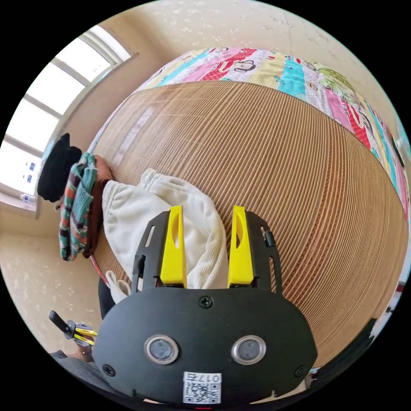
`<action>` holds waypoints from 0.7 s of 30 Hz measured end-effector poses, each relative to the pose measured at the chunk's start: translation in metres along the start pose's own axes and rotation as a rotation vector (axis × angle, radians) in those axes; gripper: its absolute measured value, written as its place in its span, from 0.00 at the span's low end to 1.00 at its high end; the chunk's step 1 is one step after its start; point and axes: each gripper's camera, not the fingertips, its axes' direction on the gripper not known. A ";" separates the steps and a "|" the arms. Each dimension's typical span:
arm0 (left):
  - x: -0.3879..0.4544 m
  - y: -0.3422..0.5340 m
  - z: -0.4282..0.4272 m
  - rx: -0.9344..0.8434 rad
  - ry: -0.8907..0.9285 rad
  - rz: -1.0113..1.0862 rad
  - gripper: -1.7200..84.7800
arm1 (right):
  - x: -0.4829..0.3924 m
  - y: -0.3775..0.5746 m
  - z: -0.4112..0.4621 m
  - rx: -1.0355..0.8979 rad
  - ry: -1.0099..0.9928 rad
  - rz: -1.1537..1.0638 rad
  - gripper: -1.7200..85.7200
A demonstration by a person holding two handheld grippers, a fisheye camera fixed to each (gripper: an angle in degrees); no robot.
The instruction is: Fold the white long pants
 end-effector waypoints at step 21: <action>0.015 -0.082 0.005 0.353 0.113 -0.233 0.19 | 0.052 0.233 -0.173 0.317 -1.281 -0.294 0.04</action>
